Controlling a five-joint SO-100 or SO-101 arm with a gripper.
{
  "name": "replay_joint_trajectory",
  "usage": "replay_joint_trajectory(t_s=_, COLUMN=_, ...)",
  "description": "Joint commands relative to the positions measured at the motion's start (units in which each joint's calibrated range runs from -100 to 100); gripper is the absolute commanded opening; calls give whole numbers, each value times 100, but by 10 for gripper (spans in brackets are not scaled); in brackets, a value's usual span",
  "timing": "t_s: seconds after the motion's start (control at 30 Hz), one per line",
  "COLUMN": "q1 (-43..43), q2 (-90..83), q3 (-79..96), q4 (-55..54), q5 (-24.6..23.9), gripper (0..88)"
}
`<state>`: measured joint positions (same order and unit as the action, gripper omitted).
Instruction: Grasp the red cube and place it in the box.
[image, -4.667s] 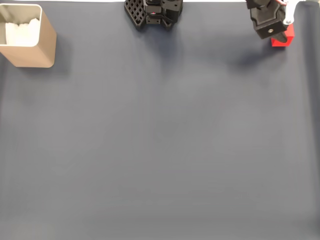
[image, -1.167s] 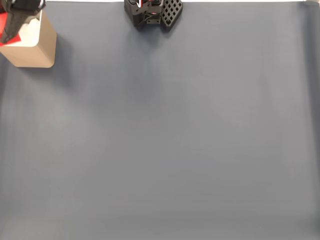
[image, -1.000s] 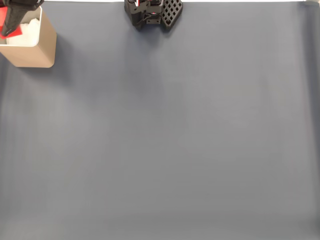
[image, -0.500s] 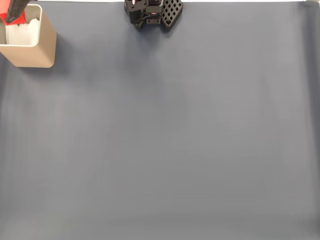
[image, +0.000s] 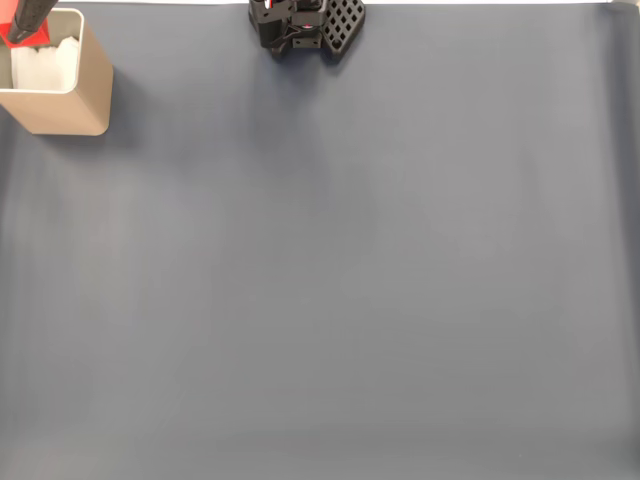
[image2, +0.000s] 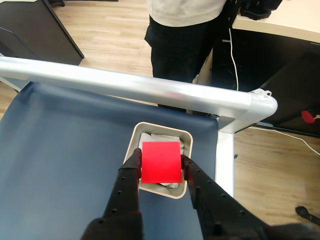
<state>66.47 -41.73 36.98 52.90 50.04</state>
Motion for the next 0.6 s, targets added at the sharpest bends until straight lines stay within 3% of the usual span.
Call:
replay_joint_trajectory(t_s=0.0, q1=15, q2=-238, q3=-112, q4=-36, q5=-24, gripper=0)
replay_joint_trajectory(t_s=0.13, q1=-20, q2=-238, q3=-112, q4=-44, q5=-34, gripper=4)
replay_joint_trajectory(t_s=0.33, q1=-35, q2=-238, q3=-112, q4=-61, q5=-98, gripper=280)
replay_joint_trajectory(t_s=0.57, q1=-35, q2=-229, q3=-94, q4=-126, q5=-132, gripper=368)
